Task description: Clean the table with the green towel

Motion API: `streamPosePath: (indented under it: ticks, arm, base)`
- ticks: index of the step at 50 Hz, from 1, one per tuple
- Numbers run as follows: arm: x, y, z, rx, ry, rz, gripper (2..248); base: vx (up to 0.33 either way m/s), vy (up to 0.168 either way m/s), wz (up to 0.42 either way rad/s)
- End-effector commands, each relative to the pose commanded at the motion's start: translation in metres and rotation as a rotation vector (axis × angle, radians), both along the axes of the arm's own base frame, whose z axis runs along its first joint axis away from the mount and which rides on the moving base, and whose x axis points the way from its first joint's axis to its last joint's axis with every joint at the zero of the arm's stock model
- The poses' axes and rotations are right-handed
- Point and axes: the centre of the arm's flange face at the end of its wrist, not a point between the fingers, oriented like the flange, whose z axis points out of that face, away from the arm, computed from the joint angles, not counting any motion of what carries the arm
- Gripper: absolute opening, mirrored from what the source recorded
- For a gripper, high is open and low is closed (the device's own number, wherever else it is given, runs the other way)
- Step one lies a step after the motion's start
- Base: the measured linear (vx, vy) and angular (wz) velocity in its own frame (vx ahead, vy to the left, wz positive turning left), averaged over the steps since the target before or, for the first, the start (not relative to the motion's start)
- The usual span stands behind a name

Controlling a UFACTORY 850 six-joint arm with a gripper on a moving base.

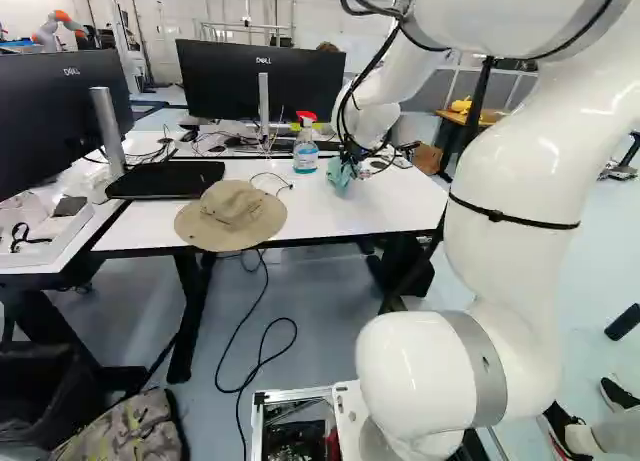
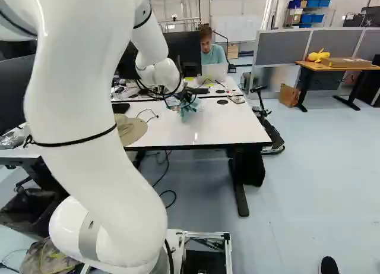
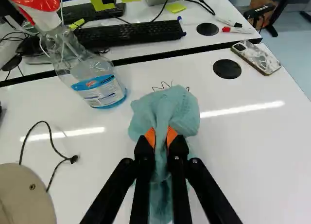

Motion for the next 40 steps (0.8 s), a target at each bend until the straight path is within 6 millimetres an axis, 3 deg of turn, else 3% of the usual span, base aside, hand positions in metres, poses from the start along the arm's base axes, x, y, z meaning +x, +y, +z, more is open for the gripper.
streamPosePath:
  ticks: [40]
  arm:
    - [0.078, -0.006, -0.005, -0.002, -0.037, -0.002, 46]
  base:
    - [0.0, 0.0, 0.0]
